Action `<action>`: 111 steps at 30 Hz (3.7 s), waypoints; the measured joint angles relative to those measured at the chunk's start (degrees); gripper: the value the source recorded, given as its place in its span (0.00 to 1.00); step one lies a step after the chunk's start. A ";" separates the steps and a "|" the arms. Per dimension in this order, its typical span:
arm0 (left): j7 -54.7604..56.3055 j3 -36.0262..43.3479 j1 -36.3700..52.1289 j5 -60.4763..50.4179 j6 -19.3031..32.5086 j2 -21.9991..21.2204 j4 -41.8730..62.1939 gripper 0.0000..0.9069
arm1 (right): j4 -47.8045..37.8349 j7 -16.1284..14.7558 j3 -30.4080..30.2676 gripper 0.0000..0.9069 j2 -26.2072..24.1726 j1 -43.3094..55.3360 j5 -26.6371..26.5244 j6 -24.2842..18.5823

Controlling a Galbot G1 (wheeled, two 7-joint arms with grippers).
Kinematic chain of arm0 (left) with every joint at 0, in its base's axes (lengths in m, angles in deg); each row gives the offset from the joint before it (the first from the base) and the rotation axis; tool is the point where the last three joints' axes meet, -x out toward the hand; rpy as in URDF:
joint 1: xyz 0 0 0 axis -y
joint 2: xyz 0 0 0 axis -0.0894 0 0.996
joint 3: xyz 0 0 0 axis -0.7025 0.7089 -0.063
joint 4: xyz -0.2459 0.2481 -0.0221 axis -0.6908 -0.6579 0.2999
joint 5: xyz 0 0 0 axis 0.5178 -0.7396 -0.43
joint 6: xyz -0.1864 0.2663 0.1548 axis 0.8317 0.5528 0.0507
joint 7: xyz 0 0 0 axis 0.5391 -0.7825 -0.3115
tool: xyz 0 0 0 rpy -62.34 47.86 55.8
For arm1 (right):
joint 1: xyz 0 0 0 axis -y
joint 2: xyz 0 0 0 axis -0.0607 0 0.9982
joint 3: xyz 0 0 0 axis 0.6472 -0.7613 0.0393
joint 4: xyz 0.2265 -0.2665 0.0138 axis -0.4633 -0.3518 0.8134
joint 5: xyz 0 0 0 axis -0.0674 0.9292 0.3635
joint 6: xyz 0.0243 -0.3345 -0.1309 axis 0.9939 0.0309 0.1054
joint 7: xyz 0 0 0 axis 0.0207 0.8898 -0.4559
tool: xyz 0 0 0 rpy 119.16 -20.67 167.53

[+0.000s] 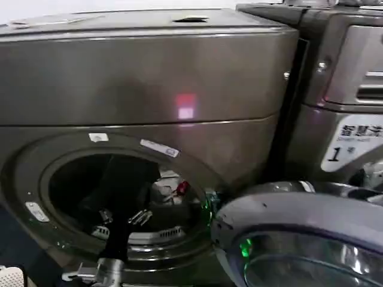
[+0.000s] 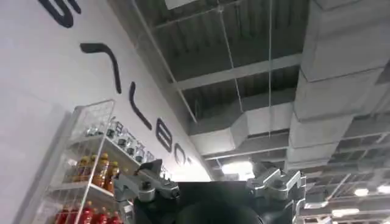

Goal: Grasp the clothes from the dryer.

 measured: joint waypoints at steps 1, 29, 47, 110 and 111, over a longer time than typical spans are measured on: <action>0.00 -0.02 1.01 0.35 -0.08 0.00 0.77 1.00 | 0.14 0.00 0.16 1.00 0.00 -0.16 0.10 0.19; -4.33 2.57 42.22 2.52 3.29 0.13 46.89 1.00 | -1.24 -0.92 3.86 1.00 -1.10 -2.04 0.35 0.59; -29.86 11.83 65.38 -2.91 7.26 3.36 78.74 1.00 | -1.31 -1.42 4.10 1.00 -0.77 -2.21 0.32 0.33; -57.83 42.80 83.81 -49.01 11.26 1.58 106.14 0.00 | 0.18 -2.42 2.47 1.00 0.89 -1.43 0.57 -0.10; -57.75 42.80 83.67 -48.95 11.38 1.62 106.05 0.00 | 0.19 -2.42 2.47 1.00 0.96 -1.42 0.58 -0.13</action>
